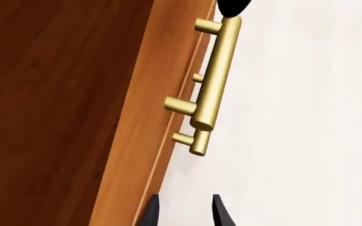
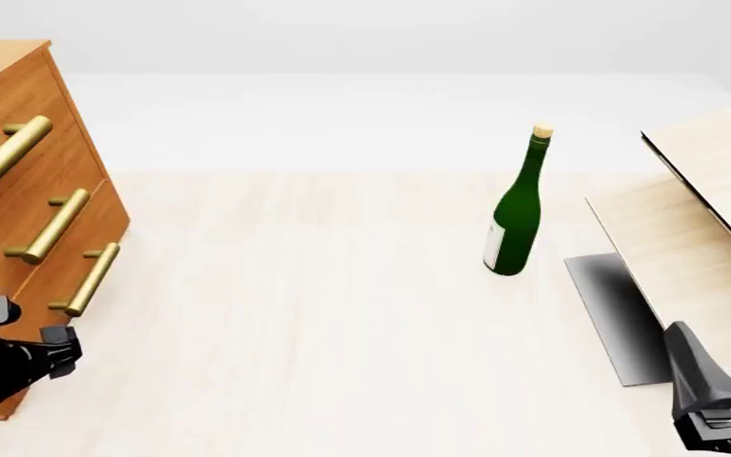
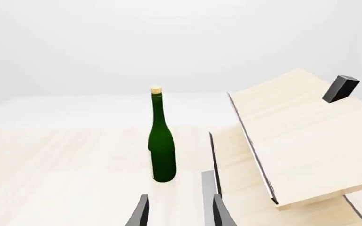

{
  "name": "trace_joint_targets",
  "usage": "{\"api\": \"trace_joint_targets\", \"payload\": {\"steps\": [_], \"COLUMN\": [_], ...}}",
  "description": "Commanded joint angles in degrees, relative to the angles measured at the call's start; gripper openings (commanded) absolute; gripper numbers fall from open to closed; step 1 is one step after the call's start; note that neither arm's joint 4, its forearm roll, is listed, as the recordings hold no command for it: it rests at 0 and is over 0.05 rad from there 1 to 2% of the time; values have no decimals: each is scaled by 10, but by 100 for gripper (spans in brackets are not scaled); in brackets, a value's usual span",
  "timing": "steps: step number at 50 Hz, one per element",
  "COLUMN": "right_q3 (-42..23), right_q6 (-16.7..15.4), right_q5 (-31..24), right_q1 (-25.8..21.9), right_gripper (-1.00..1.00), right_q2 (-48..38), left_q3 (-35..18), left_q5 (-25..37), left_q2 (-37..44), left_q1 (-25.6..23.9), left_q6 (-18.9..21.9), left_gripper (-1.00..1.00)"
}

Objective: Put the bowl in the bottom drawer of the cabinet and close it.

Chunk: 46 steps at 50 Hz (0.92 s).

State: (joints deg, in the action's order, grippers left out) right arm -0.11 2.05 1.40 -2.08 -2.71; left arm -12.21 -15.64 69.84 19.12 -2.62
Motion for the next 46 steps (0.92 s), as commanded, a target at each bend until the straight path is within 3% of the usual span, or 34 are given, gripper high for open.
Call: {"api": "trace_joint_targets", "payload": {"steps": [1,28,46], "right_q3": [0,0,0], "right_q6": [0,0,0], "right_q5": [0,0,0], "right_q1": [0,0,0], "right_gripper": [100,100,100], "right_q2": [0,0,0], "left_q3": [10,20,7], "left_q5": [-34,-93,-55], "left_q2": [-19,-19,-38], "left_q1": [65,124,99], "left_q6": [83,117,84], "left_gripper": [100,100,100]}}
